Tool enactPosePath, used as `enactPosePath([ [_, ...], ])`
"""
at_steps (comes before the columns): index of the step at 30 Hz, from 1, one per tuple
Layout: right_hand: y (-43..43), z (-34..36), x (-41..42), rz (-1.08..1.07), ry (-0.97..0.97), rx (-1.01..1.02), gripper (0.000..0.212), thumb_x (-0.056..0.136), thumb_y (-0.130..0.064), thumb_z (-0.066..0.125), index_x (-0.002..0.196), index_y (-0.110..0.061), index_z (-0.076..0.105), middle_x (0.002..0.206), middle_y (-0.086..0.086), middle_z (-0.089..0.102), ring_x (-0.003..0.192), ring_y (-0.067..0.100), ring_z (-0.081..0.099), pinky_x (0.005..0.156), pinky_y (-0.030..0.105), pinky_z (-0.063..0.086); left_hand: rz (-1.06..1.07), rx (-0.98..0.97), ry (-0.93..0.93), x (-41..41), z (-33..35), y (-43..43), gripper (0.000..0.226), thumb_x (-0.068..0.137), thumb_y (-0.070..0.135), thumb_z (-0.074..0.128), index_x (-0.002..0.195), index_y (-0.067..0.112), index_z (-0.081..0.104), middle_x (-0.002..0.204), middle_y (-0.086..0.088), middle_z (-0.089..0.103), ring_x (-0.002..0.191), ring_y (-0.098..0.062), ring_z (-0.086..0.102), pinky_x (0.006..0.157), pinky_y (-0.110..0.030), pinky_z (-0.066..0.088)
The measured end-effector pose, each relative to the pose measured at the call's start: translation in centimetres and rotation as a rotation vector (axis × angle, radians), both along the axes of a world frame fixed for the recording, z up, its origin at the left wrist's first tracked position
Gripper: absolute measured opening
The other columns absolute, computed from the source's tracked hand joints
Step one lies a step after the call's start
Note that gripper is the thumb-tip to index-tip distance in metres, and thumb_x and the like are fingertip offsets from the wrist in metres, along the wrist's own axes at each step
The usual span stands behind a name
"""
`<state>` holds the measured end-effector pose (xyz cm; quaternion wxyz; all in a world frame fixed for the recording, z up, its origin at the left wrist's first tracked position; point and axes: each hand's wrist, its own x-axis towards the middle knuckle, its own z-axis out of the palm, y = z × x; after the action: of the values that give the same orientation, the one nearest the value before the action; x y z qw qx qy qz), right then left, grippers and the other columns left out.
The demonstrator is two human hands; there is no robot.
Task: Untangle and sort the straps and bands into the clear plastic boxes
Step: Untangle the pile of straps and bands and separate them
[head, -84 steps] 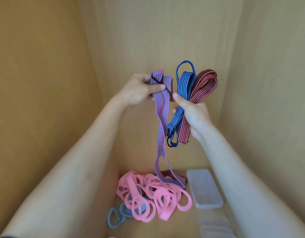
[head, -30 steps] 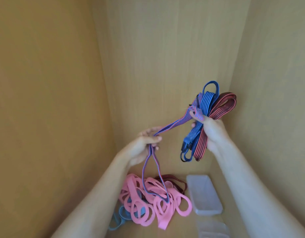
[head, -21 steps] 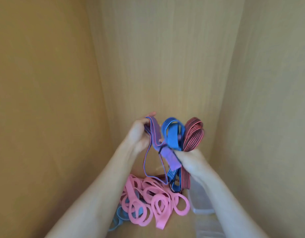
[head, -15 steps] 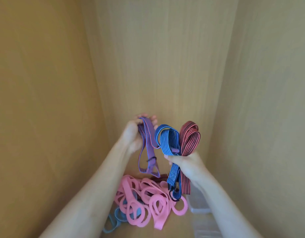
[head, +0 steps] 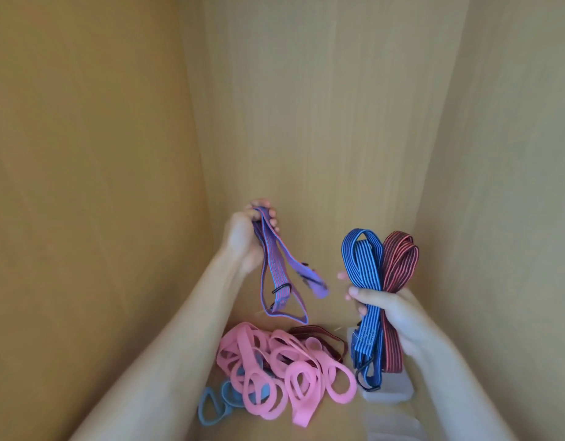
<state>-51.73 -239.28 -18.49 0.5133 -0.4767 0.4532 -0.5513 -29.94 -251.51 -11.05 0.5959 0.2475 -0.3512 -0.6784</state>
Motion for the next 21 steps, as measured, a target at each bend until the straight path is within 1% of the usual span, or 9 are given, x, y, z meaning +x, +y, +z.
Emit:
enactPosePath([
  [3,-0.3,0.0,0.1,-0.046,-0.06,-0.021,0.021,0.089,-0.002,0.065,0.101,-0.011,0.079,0.072,0.004,0.061,0.059,0.014,0.05,0.062,0.029,0.041,-0.028,0.01,-0.014,-0.2,0.0,0.4,0.037,0.084,-0.009,0.019,0.084,0.01,0.051,0.07,-0.006,0.048,0.052,-0.015,0.043,0.053,-0.026,0.039],
  [6,-1.4,0.6,1.6,-0.186,-0.127,-0.027,0.012,0.088,-0.009,0.071,0.098,-0.008,0.078,0.07,0.002,0.061,0.059,0.015,0.051,0.062,0.028,0.041,-0.102,0.001,-0.056,-1.5,-0.4,1.4,0.037,0.084,-0.01,0.021,0.084,0.009,0.052,0.07,-0.007,0.049,0.053,-0.015,0.043,0.053,-0.025,0.041],
  [9,-2.8,1.3,4.0,-0.265,-0.091,-0.08,0.01,0.085,-0.013,0.078,0.095,-0.011,0.077,0.073,-0.002,0.067,0.065,0.015,0.058,0.064,0.027,0.047,-0.157,-0.02,-0.064,-3.2,-0.7,2.7,0.035,0.083,-0.011,0.022,0.085,0.006,0.052,0.07,-0.009,0.049,0.056,-0.017,0.044,0.057,-0.028,0.041],
  [11,-3.5,1.5,5.6,-0.247,-0.046,-0.179,0.014,0.088,-0.009,0.075,0.099,-0.018,0.076,0.091,-0.01,0.076,0.088,0.011,0.07,0.081,0.021,0.053,-0.198,-0.003,-0.024,-4.0,-0.9,3.5,0.032,0.082,-0.009,0.025,0.087,0.005,0.053,0.072,-0.01,0.05,0.059,-0.018,0.046,0.062,-0.031,0.041],
  [12,-3.6,1.5,6.3,-0.239,-0.056,-0.219,0.019,0.089,-0.007,0.072,0.101,-0.022,0.075,0.1,-0.013,0.077,0.098,0.006,0.07,0.09,0.02,0.052,-0.214,0.013,0.0,-4.3,-1.0,3.7,0.03,0.082,-0.007,0.026,0.088,0.006,0.053,0.073,-0.01,0.05,0.061,-0.019,0.046,0.064,-0.031,0.041],
  [13,-3.6,1.3,6.7,-0.249,-0.085,-0.224,0.021,0.09,-0.006,0.071,0.1,-0.024,0.074,0.101,-0.016,0.076,0.101,0.002,0.07,0.093,0.019,0.05,-0.218,0.032,0.027,-4.5,-1.1,3.9,0.029,0.083,-0.004,0.027,0.089,0.006,0.053,0.074,-0.01,0.05,0.063,-0.019,0.047,0.065,-0.031,0.041],
  [16,-3.0,0.5,7.4,-0.203,-0.128,-0.136,0.017,0.085,-0.008,0.076,0.09,-0.024,0.073,0.088,-0.015,0.077,0.083,-0.001,0.071,0.077,0.017,0.053,-0.174,0.081,0.108,-4.9,-1.2,3.8,0.026,0.087,-0.002,0.028,0.091,0.005,0.053,0.074,-0.01,0.05,0.065,-0.019,0.047,0.069,-0.031,0.041],
  [18,-2.5,-0.4,7.9,-0.127,-0.128,-0.056,0.018,0.075,-0.009,0.082,0.086,-0.019,0.072,0.083,-0.007,0.077,0.074,0.006,0.072,0.067,0.021,0.056,-0.153,0.098,0.145,-5.4,-1.4,4.1,0.025,0.087,-0.002,0.029,0.089,0.005,0.053,0.073,-0.011,0.049,0.065,-0.02,0.047,0.07,-0.031,0.041],
  [21,-2.0,-0.9,8.0,-0.038,-0.272,0.027,0.032,0.059,-0.016,0.08,0.09,-0.012,0.072,0.086,0.005,0.077,0.074,0.017,0.074,0.066,0.028,0.059,-0.208,0.122,0.155,-5.7,-2.3,5.0,0.024,0.087,0.002,0.029,0.088,0.006,0.053,0.074,-0.011,0.048,0.064,-0.022,0.048,0.069,-0.033,0.044],
])
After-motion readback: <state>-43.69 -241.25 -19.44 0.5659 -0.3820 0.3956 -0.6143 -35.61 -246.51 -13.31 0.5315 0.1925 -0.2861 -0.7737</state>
